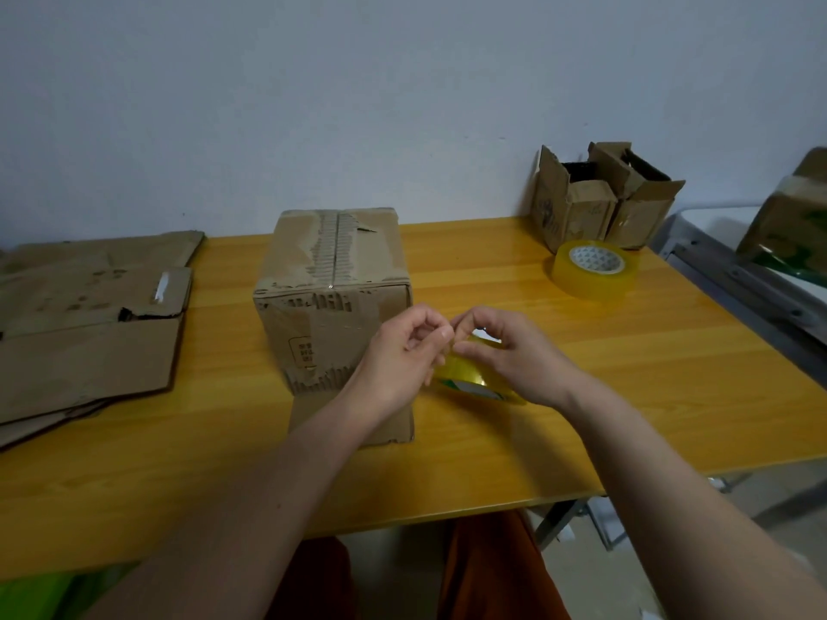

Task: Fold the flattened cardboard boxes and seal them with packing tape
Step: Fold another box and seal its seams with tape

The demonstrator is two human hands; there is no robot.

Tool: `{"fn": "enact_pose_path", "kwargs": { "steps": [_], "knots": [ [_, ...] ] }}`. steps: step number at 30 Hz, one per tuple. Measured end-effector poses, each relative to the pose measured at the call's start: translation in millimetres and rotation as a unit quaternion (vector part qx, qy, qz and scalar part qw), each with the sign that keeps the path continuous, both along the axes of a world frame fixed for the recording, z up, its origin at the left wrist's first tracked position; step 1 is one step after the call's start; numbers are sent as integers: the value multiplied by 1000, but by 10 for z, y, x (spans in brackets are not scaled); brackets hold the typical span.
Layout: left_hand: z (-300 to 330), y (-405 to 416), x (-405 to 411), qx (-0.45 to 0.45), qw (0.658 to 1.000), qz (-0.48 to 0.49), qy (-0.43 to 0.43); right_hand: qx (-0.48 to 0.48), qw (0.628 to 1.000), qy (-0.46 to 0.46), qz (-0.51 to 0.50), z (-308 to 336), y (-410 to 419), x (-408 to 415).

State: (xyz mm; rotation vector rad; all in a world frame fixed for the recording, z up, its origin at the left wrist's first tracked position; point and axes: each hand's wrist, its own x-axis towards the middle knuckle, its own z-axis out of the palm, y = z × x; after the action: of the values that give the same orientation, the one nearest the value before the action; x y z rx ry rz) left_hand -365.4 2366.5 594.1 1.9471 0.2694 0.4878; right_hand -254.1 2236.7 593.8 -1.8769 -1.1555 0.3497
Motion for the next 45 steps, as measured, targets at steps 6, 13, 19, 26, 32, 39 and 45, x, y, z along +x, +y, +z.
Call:
{"fn": "enact_pose_path", "kwargs": {
  "steps": [6, 13, 19, 26, 32, 39, 45],
  "knots": [
    [2, 40, -37, 209, 970, 125, 1, 9, 1000, -3, -16, 14, 52, -32],
    [3, 55, -56, -13, 994, 79, 70, 12, 1000, -12, -5, 29, 52, -60],
    [1, 52, -104, -51, 993, 24, 102, 12, 1000, -12, -5, 34, 23, -53],
    [80, 126, -184, 70, 984, 91, 137, -13, 998, -52, -45, 0, 86, -72],
    [15, 49, -153, -42, 993, 36, 103, -4, 996, -57, -74, -55, 141, -78],
    [-34, 91, -98, -26, 993, 87, 73, 1, 994, -62, -93, -72, 157, -103],
    [-7, 177, -169, -75, 992, 65, 78, -12, 992, -80, -97, -70, 154, -69]
  ]
}}
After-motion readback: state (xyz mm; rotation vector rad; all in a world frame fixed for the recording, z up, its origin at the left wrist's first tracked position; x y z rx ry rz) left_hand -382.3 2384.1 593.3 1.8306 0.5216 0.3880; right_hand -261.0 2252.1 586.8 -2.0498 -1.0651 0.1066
